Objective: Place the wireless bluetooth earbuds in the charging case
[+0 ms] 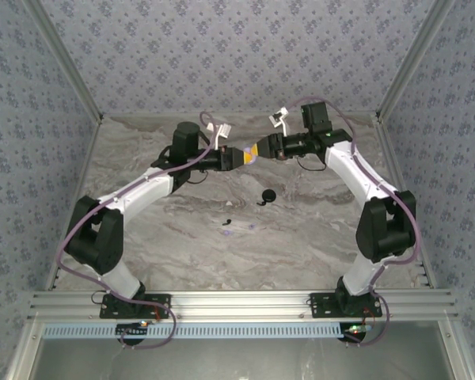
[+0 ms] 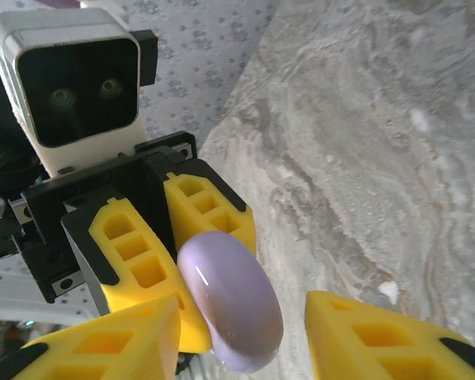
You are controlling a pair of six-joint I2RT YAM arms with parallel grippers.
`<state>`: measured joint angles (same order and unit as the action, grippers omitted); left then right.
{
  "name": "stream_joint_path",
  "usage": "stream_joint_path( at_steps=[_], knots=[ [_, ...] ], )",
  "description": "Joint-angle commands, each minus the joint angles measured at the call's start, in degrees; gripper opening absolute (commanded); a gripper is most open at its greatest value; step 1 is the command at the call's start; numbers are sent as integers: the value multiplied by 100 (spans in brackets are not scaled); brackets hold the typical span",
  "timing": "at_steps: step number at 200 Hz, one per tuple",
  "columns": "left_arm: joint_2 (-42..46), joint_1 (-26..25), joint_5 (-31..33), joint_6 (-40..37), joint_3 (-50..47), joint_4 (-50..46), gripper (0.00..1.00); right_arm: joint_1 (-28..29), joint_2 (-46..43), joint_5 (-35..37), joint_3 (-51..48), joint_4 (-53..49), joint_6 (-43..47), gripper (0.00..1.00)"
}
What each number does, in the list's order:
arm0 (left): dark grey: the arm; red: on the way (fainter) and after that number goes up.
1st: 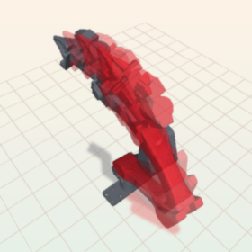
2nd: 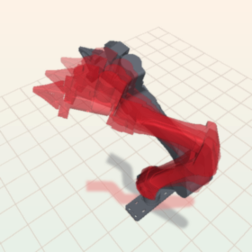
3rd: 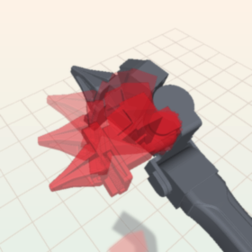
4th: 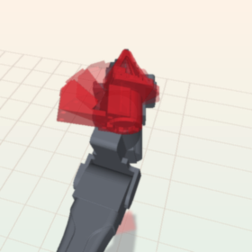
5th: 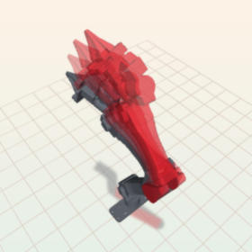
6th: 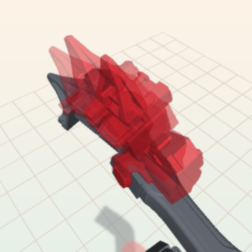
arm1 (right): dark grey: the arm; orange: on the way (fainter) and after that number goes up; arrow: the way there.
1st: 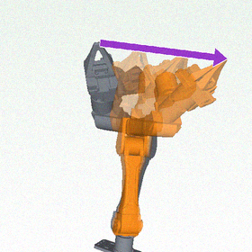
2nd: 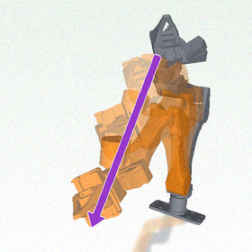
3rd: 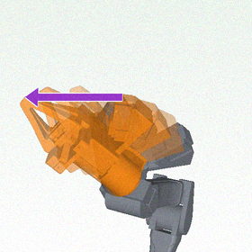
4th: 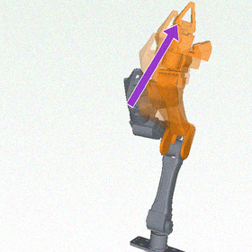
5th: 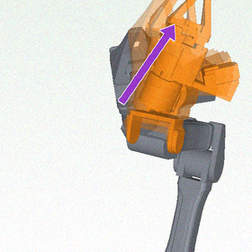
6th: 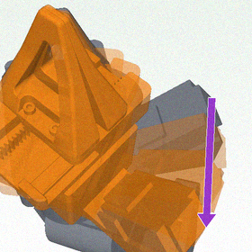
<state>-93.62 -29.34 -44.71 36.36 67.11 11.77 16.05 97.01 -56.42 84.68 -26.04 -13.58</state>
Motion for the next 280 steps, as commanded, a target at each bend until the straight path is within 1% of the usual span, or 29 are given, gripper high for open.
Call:
stream_joint_path(
  at_steps=[1,10,19,28,43,55,79,111,132,169,195,280],
  knots=[
    [513,-42,474,-870,-377,610,12,18,-446,848,119,-553,290,48],
    [658,-59,538,-1202,-647,1044,11,21,-534,1092,157,-744,404,49],
    [779,-74,478,-1637,-867,1356,13,46,-598,1230,194,-928,516,51],
    [890,-121,510,-2138,-994,1387,13,78,-654,1265,238,-1131,657,52],
    [1050,-188,490,-2871,-1124,1318,11,144,-700,1292,335,-1424,871,53],
    [1131,-219,447,-3208,-1189,1285,8,226,-735,1300,411,-1644,1069,53],
    [1207,-231,256,-3566,-1205,1192,6,423,-801,1466,452,-1879,1332,54],
    [1250,-262,115,-3704,-1271,1291,5,659,-901,1433,452,-1998,1565,55],
    [1252,-290,68,-3757,-1269,1279,3,737,-937,1488,452,-2018,1613,56],
    [1251,-361,18,-3707,-1280,1339,1,745,-895,1586,444,-2038,1607,56],
    [1278,-402,-29,-3706,-1300,1376,1,746,-848,1815,448,-2025,1539,56],
    [1347,-526,-110,-3927,-1299,1024,3,621,-878,2291,425,-1751,1106,56]
  ],
)
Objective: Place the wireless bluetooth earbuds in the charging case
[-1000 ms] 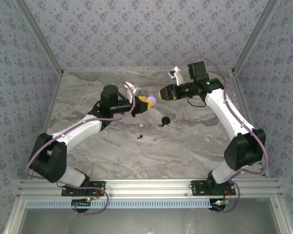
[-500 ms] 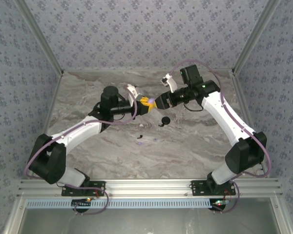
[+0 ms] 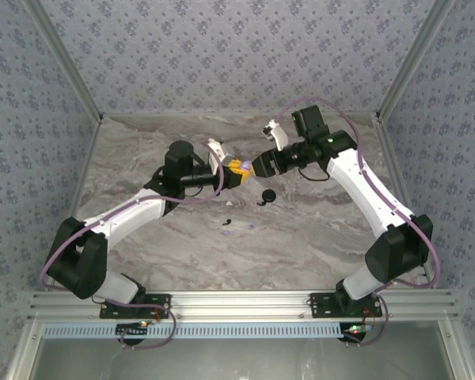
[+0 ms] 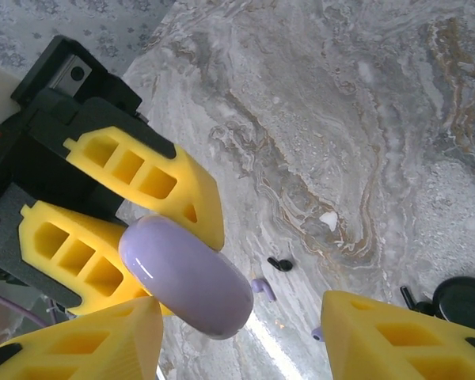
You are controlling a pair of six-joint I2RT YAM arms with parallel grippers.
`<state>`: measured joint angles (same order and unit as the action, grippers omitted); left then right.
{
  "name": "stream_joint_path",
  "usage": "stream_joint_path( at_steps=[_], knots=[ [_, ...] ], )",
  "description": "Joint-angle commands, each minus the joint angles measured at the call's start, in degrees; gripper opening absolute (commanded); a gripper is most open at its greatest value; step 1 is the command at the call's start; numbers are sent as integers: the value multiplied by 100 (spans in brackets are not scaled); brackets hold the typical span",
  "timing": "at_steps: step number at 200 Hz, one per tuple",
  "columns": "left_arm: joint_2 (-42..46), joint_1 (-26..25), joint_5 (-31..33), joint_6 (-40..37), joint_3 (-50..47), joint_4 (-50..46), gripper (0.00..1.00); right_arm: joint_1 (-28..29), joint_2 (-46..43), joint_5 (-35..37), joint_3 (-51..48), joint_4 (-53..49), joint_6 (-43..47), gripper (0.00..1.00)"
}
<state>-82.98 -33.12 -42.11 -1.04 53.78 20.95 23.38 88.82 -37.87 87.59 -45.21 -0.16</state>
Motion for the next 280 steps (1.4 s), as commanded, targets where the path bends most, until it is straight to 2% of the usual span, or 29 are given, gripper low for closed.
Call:
stream_joint_path(
  at_steps=[1,54,98,143,164,230,280],
  knots=[
    [287,-154,-369,-196,31,104,3,-113,-58,441,135,164,-241,56],
    [272,-170,-294,-52,62,149,4,-127,-19,616,144,122,-309,57],
    [90,-57,308,299,85,52,6,-231,-283,1017,42,232,-516,59],
    [211,109,472,564,-173,245,8,-447,-396,1493,-383,-34,-674,59],
    [438,120,464,570,-357,223,8,-433,-366,1472,-809,-102,-694,58],
    [1491,-23,453,529,-1053,-117,8,145,146,1272,-1868,138,-874,52],
    [2085,-280,792,465,-1308,-411,9,704,861,1300,-2033,499,-977,37]
  ],
)
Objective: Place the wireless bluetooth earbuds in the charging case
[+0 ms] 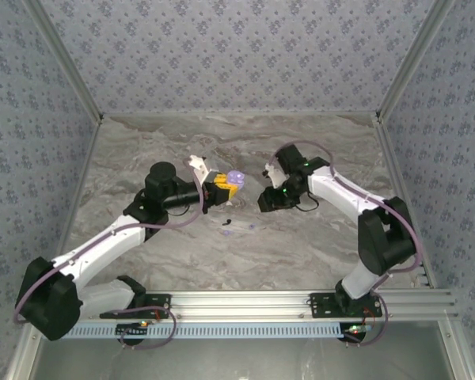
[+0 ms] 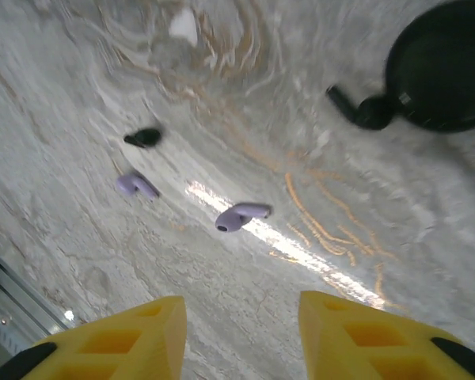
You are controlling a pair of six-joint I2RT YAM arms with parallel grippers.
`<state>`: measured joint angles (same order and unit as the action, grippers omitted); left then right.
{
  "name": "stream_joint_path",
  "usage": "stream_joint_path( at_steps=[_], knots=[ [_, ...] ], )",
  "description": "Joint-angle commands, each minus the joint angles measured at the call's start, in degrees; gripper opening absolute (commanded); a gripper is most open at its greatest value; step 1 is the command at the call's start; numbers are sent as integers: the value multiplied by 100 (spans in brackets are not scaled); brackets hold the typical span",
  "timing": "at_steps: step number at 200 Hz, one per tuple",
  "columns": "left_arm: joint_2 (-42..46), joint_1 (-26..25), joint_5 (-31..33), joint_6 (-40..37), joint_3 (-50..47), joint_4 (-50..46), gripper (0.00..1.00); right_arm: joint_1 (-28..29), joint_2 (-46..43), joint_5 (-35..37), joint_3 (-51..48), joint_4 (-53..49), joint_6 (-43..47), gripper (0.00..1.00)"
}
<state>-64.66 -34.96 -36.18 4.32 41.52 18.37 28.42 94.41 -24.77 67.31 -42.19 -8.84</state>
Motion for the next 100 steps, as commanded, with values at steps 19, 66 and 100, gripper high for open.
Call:
stream_joint_path(
  at_steps=[19,66,100],
  knots=[
    [348,-164,279,-72,-126,-225,9,337,584,7,54,259,-100,32],
    [503,-281,460,-80,-183,-310,9,449,1146,334,542,296,-135,20],
    [599,-357,560,-79,-264,-258,9,461,1345,553,618,368,-179,16]
  ],
)
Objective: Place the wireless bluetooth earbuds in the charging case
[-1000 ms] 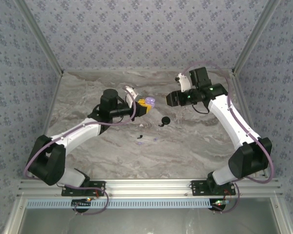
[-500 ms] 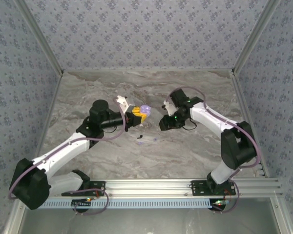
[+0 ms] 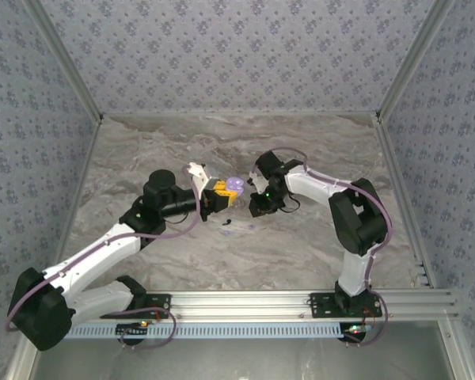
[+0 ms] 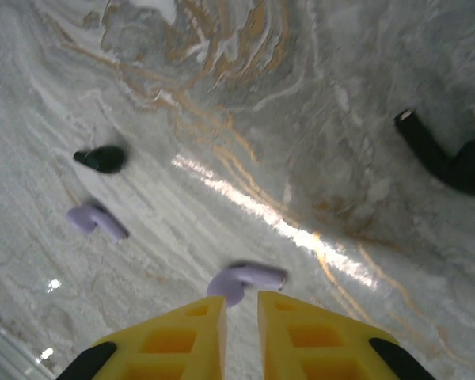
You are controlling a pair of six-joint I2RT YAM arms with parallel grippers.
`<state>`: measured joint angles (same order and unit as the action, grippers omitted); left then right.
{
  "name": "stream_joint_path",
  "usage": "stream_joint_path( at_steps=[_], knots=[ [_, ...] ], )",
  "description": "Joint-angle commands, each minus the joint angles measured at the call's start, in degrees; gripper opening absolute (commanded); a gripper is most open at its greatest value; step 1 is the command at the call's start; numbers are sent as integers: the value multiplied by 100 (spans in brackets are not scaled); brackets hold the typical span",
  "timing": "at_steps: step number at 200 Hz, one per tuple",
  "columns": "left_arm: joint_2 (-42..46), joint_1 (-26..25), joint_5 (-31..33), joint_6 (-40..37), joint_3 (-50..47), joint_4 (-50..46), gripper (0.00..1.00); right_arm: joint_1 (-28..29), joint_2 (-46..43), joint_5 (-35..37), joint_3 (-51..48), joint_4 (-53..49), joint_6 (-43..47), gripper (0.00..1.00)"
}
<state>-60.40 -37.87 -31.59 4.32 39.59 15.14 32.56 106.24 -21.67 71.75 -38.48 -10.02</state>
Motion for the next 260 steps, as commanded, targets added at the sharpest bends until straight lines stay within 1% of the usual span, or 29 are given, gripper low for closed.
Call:
stream_joint_path(
  at_steps=[1,92,186,198,260],
  knots=[
    [175,-69,105,-80,-73,63,9,44,171,238,182,-12,-61,16],
    [314,-80,179,-60,-171,49,9,162,609,223,226,-261,80,15],
    [388,-86,179,-8,-199,41,9,372,111,616,-293,-309,-166,15],
    [398,-93,181,2,-199,45,9,404,62,598,-499,-313,-183,15],
    [380,-90,241,-8,-215,73,9,549,82,272,-561,-160,-216,16]
  ],
)
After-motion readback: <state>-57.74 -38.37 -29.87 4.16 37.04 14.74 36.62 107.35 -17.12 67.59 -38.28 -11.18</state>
